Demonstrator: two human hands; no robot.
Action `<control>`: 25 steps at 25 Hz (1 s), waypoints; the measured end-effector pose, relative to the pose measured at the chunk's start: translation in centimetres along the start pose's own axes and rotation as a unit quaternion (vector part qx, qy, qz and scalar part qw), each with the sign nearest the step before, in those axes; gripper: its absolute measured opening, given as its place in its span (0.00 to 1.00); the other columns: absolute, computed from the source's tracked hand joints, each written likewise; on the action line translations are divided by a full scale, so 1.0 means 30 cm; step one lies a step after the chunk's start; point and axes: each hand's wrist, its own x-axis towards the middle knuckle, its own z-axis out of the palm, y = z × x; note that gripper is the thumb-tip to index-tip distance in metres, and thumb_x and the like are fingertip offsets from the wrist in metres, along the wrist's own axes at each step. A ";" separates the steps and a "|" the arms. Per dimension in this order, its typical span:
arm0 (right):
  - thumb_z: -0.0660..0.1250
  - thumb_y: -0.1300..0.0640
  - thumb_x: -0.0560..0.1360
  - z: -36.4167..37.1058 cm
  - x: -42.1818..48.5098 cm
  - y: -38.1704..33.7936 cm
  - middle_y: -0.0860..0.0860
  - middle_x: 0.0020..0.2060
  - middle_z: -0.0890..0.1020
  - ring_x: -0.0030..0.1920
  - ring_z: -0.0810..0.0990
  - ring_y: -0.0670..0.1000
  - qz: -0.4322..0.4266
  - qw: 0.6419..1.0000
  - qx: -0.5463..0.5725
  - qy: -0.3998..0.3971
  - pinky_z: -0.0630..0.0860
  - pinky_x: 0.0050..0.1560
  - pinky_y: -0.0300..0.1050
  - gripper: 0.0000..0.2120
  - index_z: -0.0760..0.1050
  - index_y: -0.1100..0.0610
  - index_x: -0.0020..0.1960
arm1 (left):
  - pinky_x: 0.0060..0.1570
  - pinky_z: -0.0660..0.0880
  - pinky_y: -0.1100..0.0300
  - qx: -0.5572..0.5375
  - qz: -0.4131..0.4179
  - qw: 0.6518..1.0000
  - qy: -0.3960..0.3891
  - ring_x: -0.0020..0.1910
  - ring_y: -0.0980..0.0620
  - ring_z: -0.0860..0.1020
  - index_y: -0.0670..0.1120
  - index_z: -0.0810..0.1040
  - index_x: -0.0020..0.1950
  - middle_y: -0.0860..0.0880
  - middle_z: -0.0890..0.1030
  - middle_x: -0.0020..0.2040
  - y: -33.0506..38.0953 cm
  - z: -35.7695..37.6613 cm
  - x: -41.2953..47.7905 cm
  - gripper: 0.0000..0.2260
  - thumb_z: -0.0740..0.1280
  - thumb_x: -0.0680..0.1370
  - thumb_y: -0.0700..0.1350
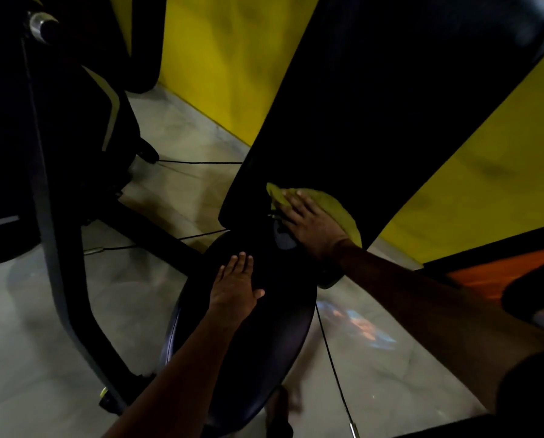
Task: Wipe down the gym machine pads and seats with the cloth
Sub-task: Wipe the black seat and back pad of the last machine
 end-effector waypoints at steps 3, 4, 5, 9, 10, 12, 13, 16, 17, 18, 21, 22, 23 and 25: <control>0.52 0.57 0.76 -0.022 0.003 0.029 0.56 0.71 0.75 0.70 0.73 0.62 -0.034 0.999 0.013 0.013 0.69 0.71 0.61 0.24 0.80 0.54 0.64 | 0.76 0.44 0.51 0.004 -0.004 1.000 0.002 0.80 0.49 0.45 0.46 0.44 0.81 0.47 0.45 0.82 0.007 0.011 -0.006 0.38 0.61 0.80 0.58; 0.53 0.57 0.76 -0.049 0.003 0.069 0.58 0.73 0.71 0.71 0.71 0.63 -0.006 0.999 0.004 0.038 0.66 0.73 0.62 0.24 0.77 0.55 0.68 | 0.76 0.44 0.51 0.001 -0.007 1.000 0.000 0.80 0.49 0.45 0.46 0.44 0.81 0.47 0.45 0.82 0.012 0.008 -0.006 0.38 0.61 0.80 0.58; 0.53 0.57 0.76 -0.081 0.011 0.116 0.59 0.75 0.67 0.73 0.69 0.64 0.036 0.997 -0.003 0.069 0.60 0.75 0.63 0.25 0.72 0.56 0.72 | 0.76 0.44 0.51 -0.005 -0.009 1.000 -0.005 0.80 0.49 0.44 0.46 0.44 0.81 0.47 0.44 0.81 0.016 0.004 -0.006 0.38 0.61 0.80 0.58; 0.58 0.54 0.74 -0.185 0.023 0.226 0.60 0.78 0.61 0.76 0.61 0.65 0.077 0.995 -0.008 0.063 0.49 0.77 0.65 0.31 0.64 0.57 0.77 | 0.76 0.43 0.51 -0.017 -0.013 1.000 -0.011 0.80 0.49 0.43 0.45 0.43 0.81 0.47 0.44 0.81 0.021 -0.015 -0.018 0.38 0.61 0.80 0.58; 0.59 0.52 0.72 -0.181 0.020 0.219 0.60 0.78 0.60 0.77 0.58 0.65 0.070 0.996 -0.010 0.047 0.48 0.77 0.65 0.34 0.63 0.57 0.77 | 0.76 0.43 0.51 -0.018 -0.011 1.000 -0.009 0.80 0.49 0.44 0.46 0.44 0.81 0.47 0.44 0.81 0.018 -0.012 -0.019 0.38 0.61 0.80 0.58; 0.62 0.48 0.68 -0.154 0.024 0.176 0.60 0.79 0.58 0.78 0.55 0.65 0.039 0.999 -0.008 0.009 0.48 0.77 0.65 0.40 0.62 0.57 0.78 | 0.76 0.43 0.52 -0.017 -0.009 1.000 0.002 0.80 0.49 0.44 0.46 0.44 0.81 0.47 0.44 0.82 0.014 0.003 -0.018 0.38 0.61 0.80 0.58; 0.64 0.48 0.69 -0.121 0.038 0.135 0.60 0.79 0.58 0.78 0.56 0.65 -0.002 1.000 0.000 -0.013 0.49 0.77 0.64 0.39 0.62 0.57 0.78 | 0.76 0.43 0.52 -0.018 -0.007 1.000 0.009 0.80 0.49 0.44 0.46 0.44 0.81 0.47 0.44 0.82 0.011 0.009 -0.015 0.38 0.61 0.80 0.58; 0.56 0.52 0.75 -0.035 0.066 -0.009 0.54 0.73 0.73 0.73 0.70 0.60 -0.127 0.989 -0.011 -0.081 0.63 0.75 0.59 0.24 0.77 0.49 0.69 | 0.76 0.42 0.53 -0.022 0.000 1.000 0.018 0.80 0.50 0.44 0.46 0.44 0.81 0.47 0.44 0.81 0.003 0.022 -0.014 0.38 0.60 0.81 0.58; 0.53 0.52 0.74 0.008 0.064 -0.038 0.51 0.68 0.78 0.69 0.75 0.58 -0.134 0.987 -0.002 -0.087 0.68 0.72 0.57 0.24 0.82 0.47 0.62 | 0.76 0.42 0.53 -0.019 0.000 1.000 0.021 0.80 0.50 0.44 0.46 0.43 0.81 0.47 0.44 0.81 0.002 0.022 -0.019 0.37 0.60 0.81 0.58; 0.51 0.53 0.74 0.040 0.052 -0.053 0.51 0.64 0.81 0.67 0.77 0.58 -0.140 0.985 0.005 -0.099 0.71 0.70 0.57 0.25 0.84 0.47 0.59 | 0.76 0.42 0.53 -0.019 -0.001 0.999 0.026 0.80 0.50 0.44 0.46 0.44 0.81 0.47 0.44 0.82 0.003 0.020 -0.023 0.37 0.60 0.81 0.58; 0.54 0.52 0.74 0.093 -0.032 -0.080 0.54 0.65 0.80 0.68 0.76 0.61 -0.151 0.982 -0.015 -0.111 0.67 0.70 0.62 0.23 0.82 0.49 0.61 | 0.76 0.42 0.53 -0.026 0.006 0.999 0.028 0.80 0.50 0.44 0.45 0.44 0.81 0.47 0.46 0.82 -0.003 0.016 -0.029 0.37 0.60 0.81 0.59; 0.58 0.50 0.75 0.095 -0.068 -0.076 0.54 0.68 0.77 0.69 0.74 0.62 -0.146 0.982 -0.015 -0.122 0.66 0.68 0.62 0.21 0.81 0.49 0.62 | 0.76 0.42 0.53 -0.028 0.008 0.999 0.029 0.80 0.50 0.44 0.45 0.45 0.81 0.47 0.46 0.82 -0.006 0.016 -0.033 0.37 0.60 0.81 0.59; 0.63 0.47 0.74 0.098 -0.098 -0.072 0.55 0.72 0.73 0.69 0.73 0.63 -0.130 0.985 -0.002 -0.114 0.66 0.66 0.62 0.21 0.80 0.49 0.64 | 0.77 0.42 0.53 -0.031 0.011 0.999 0.033 0.80 0.50 0.44 0.44 0.45 0.81 0.47 0.46 0.82 -0.007 0.017 -0.038 0.37 0.59 0.81 0.59; 0.73 0.44 0.66 0.048 -0.124 -0.046 0.57 0.75 0.68 0.64 0.75 0.64 -0.064 0.989 0.066 -0.115 0.71 0.57 0.61 0.30 0.77 0.48 0.67 | 0.77 0.43 0.54 -0.039 0.016 0.998 0.045 0.80 0.50 0.45 0.43 0.46 0.81 0.47 0.47 0.82 -0.013 0.012 -0.054 0.36 0.59 0.81 0.58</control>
